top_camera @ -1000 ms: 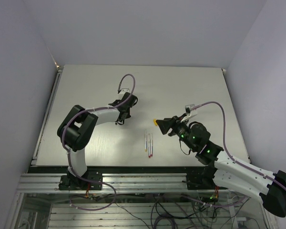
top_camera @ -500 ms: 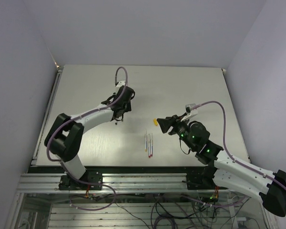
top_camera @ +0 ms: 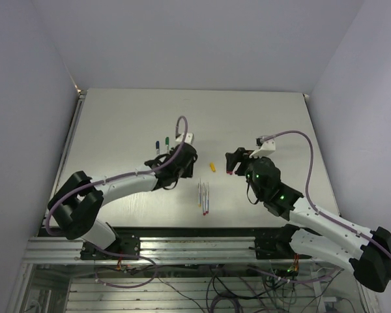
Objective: Insert the pens into the pen caps
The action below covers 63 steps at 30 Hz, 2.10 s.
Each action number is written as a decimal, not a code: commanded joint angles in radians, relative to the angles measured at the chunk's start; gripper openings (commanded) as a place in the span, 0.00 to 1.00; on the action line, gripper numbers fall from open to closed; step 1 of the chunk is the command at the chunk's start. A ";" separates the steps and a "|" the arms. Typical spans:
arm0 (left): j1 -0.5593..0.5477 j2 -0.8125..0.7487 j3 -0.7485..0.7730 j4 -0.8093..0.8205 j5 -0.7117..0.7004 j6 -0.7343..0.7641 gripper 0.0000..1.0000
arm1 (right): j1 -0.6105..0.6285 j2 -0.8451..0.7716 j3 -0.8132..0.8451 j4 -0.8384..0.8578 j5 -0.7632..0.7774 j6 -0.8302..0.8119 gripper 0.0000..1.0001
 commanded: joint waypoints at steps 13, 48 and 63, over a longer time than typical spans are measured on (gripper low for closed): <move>-0.227 0.002 -0.059 0.018 -0.020 -0.108 0.50 | -0.314 0.067 -0.073 0.044 -0.272 0.094 0.63; -0.297 0.253 0.016 -0.213 -0.203 -0.181 0.48 | -0.315 0.051 -0.114 0.077 -0.317 0.114 0.63; -0.295 0.216 -0.121 -0.232 -0.064 -0.206 0.07 | -0.314 0.028 -0.043 0.012 -0.345 0.120 0.63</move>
